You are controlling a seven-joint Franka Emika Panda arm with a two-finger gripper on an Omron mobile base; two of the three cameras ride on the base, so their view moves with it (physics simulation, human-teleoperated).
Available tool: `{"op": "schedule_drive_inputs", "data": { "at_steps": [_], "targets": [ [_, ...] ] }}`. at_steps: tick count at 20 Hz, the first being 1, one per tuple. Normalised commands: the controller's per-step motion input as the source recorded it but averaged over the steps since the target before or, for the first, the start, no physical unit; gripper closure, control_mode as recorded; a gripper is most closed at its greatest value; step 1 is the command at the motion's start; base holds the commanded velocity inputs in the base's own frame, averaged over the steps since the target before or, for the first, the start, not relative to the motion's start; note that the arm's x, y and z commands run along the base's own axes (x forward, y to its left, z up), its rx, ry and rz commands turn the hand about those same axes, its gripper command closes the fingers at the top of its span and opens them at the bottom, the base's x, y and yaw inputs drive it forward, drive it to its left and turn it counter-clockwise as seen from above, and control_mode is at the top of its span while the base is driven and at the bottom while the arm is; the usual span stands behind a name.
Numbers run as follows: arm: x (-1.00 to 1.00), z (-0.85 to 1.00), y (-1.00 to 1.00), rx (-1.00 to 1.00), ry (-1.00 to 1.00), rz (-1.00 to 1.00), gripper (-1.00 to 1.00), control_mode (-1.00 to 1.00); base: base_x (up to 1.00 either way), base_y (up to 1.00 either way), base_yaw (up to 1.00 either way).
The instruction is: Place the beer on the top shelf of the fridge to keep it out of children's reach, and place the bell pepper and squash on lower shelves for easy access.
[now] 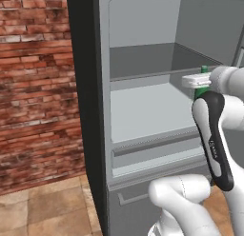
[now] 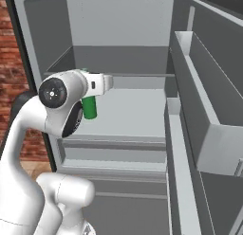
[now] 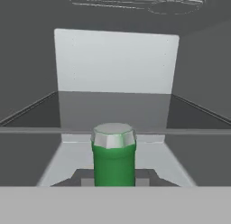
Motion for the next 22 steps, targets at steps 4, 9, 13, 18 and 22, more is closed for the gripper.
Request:
{"op": "schedule_drive_inputs", "data": {
  "at_steps": [4,9,13,18,22],
  "targets": [
    [0.08,0.66,0.00,0.00,0.00,0.00,1.00,-1.00,0.00,0.00,0.00],
    [0.14,0.50,0.00,0.00,0.00,0.00,1.00,-1.00,0.00,0.00,0.00],
    [0.29,0.24,0.00,0.00,-0.06,0.00,1.00,-1.00,0.00,0.00,0.00],
    [0.38,0.19,-0.04,0.00,-0.09,0.00,1.00,-1.00,0.00,0.00,0.00],
    [0.51,0.09,-0.05,0.00,-0.09,0.00,1.00,-1.00,0.00,0.00,0.00]
  ]
}}
